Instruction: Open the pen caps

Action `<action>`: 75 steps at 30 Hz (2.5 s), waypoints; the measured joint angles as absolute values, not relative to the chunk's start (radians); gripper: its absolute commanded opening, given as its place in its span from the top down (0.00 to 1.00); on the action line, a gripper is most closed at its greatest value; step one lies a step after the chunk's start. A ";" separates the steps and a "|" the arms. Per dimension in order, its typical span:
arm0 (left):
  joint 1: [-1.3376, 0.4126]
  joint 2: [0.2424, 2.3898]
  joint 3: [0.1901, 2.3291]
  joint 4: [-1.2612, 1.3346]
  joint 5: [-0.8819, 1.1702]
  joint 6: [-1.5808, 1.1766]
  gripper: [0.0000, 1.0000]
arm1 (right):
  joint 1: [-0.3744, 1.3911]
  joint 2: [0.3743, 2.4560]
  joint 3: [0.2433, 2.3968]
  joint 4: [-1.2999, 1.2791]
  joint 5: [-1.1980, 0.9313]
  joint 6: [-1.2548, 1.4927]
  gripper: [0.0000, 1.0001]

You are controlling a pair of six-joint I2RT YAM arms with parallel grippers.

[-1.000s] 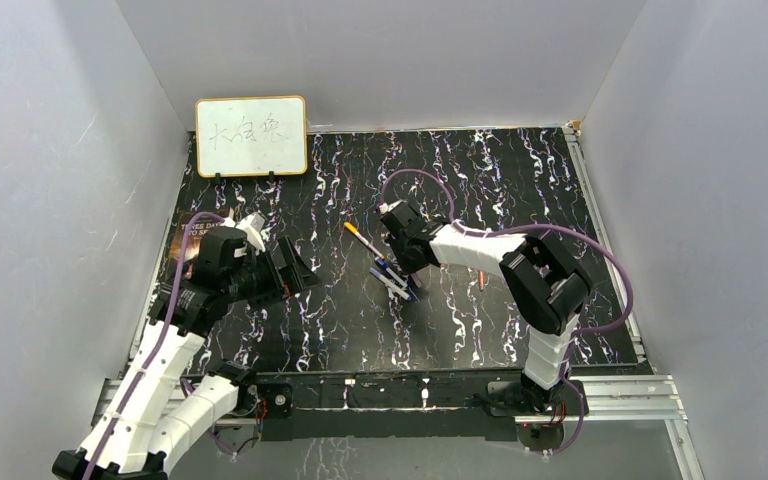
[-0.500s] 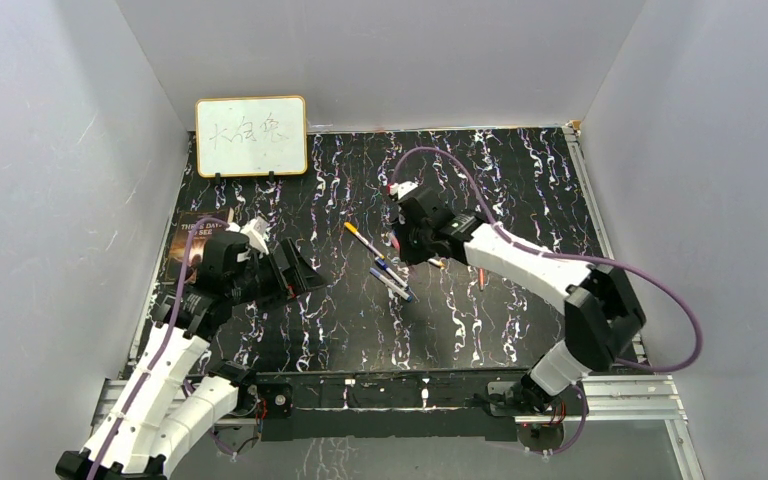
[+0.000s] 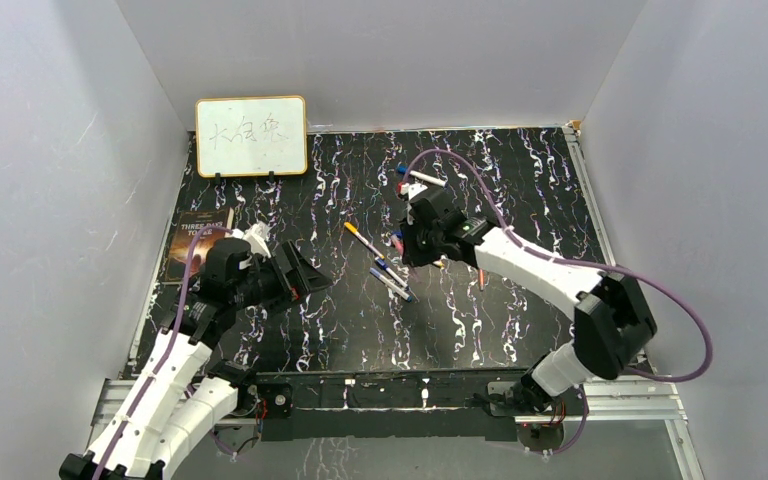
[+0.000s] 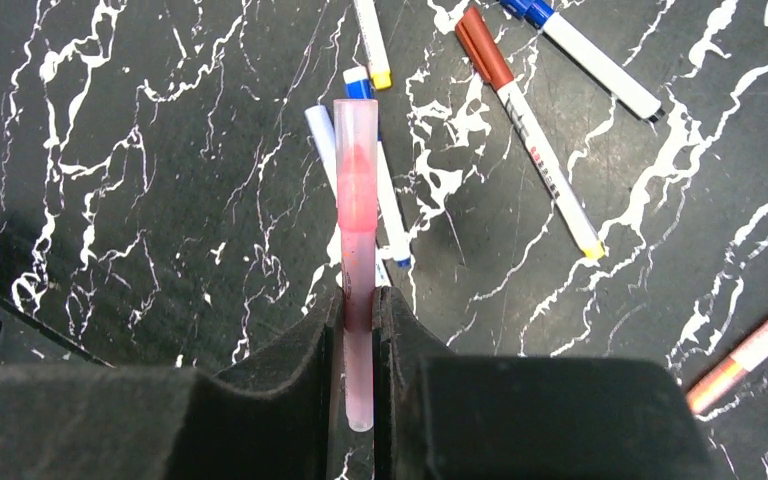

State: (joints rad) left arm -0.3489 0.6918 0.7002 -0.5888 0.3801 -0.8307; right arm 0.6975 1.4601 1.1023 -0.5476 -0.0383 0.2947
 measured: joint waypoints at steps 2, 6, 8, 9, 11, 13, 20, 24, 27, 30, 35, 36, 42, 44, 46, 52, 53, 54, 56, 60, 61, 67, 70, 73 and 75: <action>-0.349 0.698 0.700 -0.569 0.382 -0.834 0.01 | 0.683 1.515 1.126 -0.538 -0.056 0.296 0.95; -0.349 0.717 0.700 -0.550 0.381 -0.839 0.02 | 0.669 1.630 1.149 -0.498 -0.055 0.295 0.92; -0.349 0.718 0.700 -0.547 0.381 -0.842 0.02 | 0.664 1.688 1.159 -0.490 -0.049 0.292 0.80; -0.349 0.716 0.700 -0.545 0.381 -0.844 0.02 | 0.659 1.725 1.170 -0.487 -0.046 0.290 0.66; -0.349 0.714 0.700 -0.538 0.381 -0.848 0.02 | 0.651 1.794 1.190 -0.476 -0.044 0.291 0.43; -0.349 0.714 0.700 -0.529 0.381 -0.850 0.02 | 0.640 1.864 1.220 -0.474 -0.044 0.279 0.25; -0.349 0.712 0.700 -0.532 0.382 -0.845 0.02 | 0.569 1.905 1.414 -0.469 -0.084 0.268 0.21; -0.349 0.710 0.699 -0.529 0.392 -0.838 0.02 | 0.427 2.079 1.768 -0.430 -0.109 0.316 0.26; -0.349 0.712 0.683 -0.516 0.408 -0.830 0.02 | 0.313 2.263 2.036 -0.320 -0.087 0.352 0.32; -0.349 0.725 0.655 -0.508 0.413 -0.818 0.02 | 0.230 2.430 2.228 -0.226 -0.049 0.381 0.43; -0.349 0.764 0.616 -0.500 0.411 -0.804 0.02 | 0.166 2.663 2.377 -0.046 0.002 0.451 0.51; -0.349 0.774 0.611 -0.493 0.412 -0.804 0.02 | 0.155 2.731 2.437 -0.015 0.004 0.480 0.52; -0.349 0.862 0.604 -0.441 0.413 -0.804 0.02 | 0.091 2.975 2.592 0.240 -0.021 0.666 0.54; -0.349 0.892 0.604 -0.418 0.413 -0.813 0.02 | 0.075 2.977 2.588 0.255 -0.028 0.680 0.58; -0.349 0.908 0.604 -0.389 0.418 -0.828 0.02 | 0.065 2.979 2.579 0.270 -0.034 0.691 0.59; -0.349 0.929 0.604 -0.322 0.439 -0.850 0.02 | 0.089 2.978 2.558 0.301 -0.039 0.682 0.60; -0.349 0.929 0.604 -0.321 0.439 -0.849 0.02 | 0.097 2.978 2.554 0.305 -0.042 0.676 0.60; -0.349 0.926 0.604 -0.320 0.441 -0.850 0.02 | 0.105 2.978 2.550 0.310 -0.044 0.666 0.60; -0.349 0.916 0.604 -0.321 0.442 -0.850 0.02 | 0.121 2.971 2.538 0.315 -0.049 0.641 0.61; -0.349 0.874 0.604 -0.323 0.443 -0.854 0.02 | 0.145 2.941 2.505 0.282 -0.055 0.597 0.68; -0.349 0.859 0.604 -0.326 0.443 -0.854 0.02 | 0.149 2.931 2.491 0.255 -0.057 0.590 0.73; -0.349 0.757 0.601 -0.370 0.442 -0.864 0.02 | 0.165 2.707 2.156 0.204 -0.089 0.563 0.75; -0.349 0.708 0.588 -0.384 0.442 -0.871 0.02 | 0.168 2.572 1.971 0.188 -0.109 0.554 0.74; -0.349 0.677 0.573 -0.404 0.442 -0.876 0.02 | 0.167 2.563 2.021 0.168 -0.135 0.557 0.70; -0.349 0.668 0.566 -0.420 0.442 -0.876 0.02 | 0.157 2.590 2.131 0.135 -0.155 0.576 0.70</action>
State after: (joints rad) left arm -0.3489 0.6678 0.5655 -0.4202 0.4416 -0.8764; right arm 0.1574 2.5896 2.1311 0.1352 -0.1551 0.5762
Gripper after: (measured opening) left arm 0.983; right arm 0.288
